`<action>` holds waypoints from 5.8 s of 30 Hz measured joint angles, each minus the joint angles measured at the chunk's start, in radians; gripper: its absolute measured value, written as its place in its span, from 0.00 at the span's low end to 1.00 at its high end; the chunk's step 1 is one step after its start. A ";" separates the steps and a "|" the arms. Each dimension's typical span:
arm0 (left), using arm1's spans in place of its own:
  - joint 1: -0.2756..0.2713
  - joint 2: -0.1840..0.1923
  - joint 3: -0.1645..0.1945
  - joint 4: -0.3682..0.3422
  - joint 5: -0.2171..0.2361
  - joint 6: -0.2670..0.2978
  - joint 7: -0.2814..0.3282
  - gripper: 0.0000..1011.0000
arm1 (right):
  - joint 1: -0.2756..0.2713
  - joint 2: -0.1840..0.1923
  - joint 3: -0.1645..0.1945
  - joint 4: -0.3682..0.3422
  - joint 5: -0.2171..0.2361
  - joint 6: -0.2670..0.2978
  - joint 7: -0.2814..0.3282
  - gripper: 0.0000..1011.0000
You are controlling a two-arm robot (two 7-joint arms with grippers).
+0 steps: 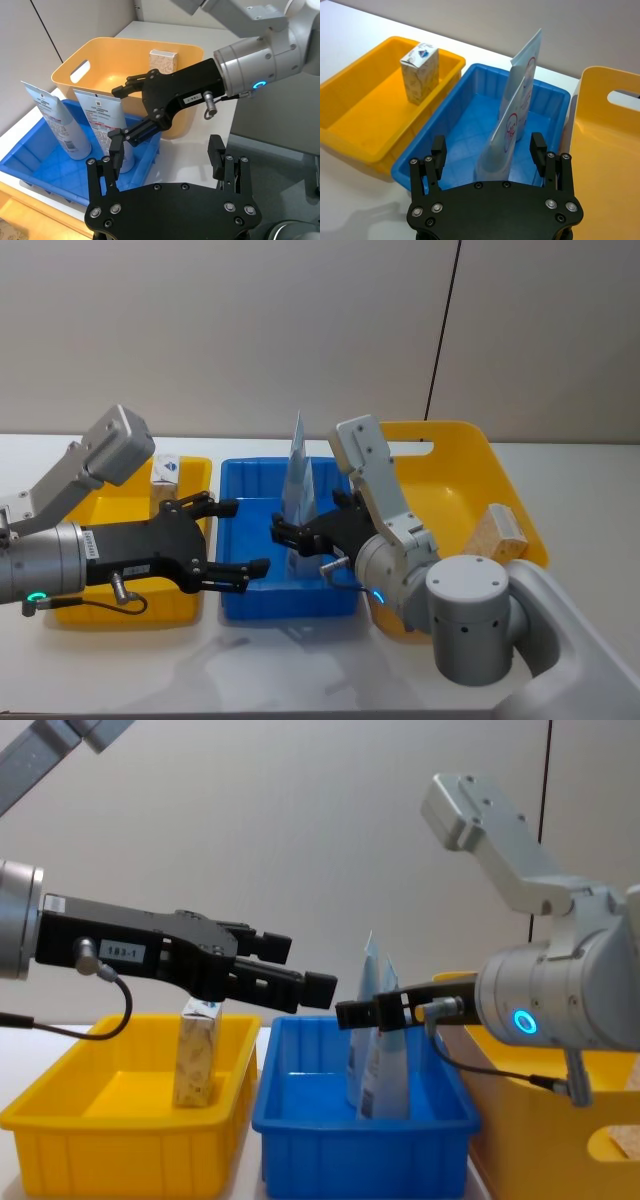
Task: Bimanual collaborative sorting of washing and personal care products
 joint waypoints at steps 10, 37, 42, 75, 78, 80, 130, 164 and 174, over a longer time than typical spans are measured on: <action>0.000 0.000 0.000 0.000 0.000 0.000 0.000 0.99 | 0.028 -0.026 0.008 0.077 -0.019 -0.025 -0.020 0.99; 0.000 0.000 0.000 0.000 0.000 0.000 0.000 0.99 | 0.078 -0.051 0.020 0.181 -0.037 -0.084 0.010 0.84; 0.000 0.000 0.000 0.000 0.000 0.000 0.000 0.99 | 0.080 -0.052 0.020 0.185 -0.038 -0.087 0.013 0.69; 0.000 0.000 0.000 0.000 0.000 0.000 0.000 0.99 | 0.083 -0.054 0.023 0.192 -0.038 -0.094 0.020 0.09; 0.000 0.000 0.000 0.000 0.000 0.000 0.000 0.99 | 0.079 -0.053 0.028 0.183 -0.038 -0.099 0.021 0.09; 0.000 0.000 0.000 0.000 0.000 0.000 0.000 0.99 | 0.075 -0.050 0.033 0.173 -0.037 -0.103 0.023 0.09; 0.000 0.000 0.000 0.000 0.000 0.000 0.000 0.99 | 0.083 0.068 0.325 -0.059 0.098 -0.077 0.109 0.09; 0.000 0.000 0.000 0.000 0.000 0.000 0.000 0.99 | 0.092 0.093 0.322 -0.020 0.079 -0.060 0.151 0.62; 0.000 0.000 0.000 0.000 0.000 0.000 0.000 0.99 | 0.092 0.094 0.321 -0.019 0.078 -0.059 0.152 0.92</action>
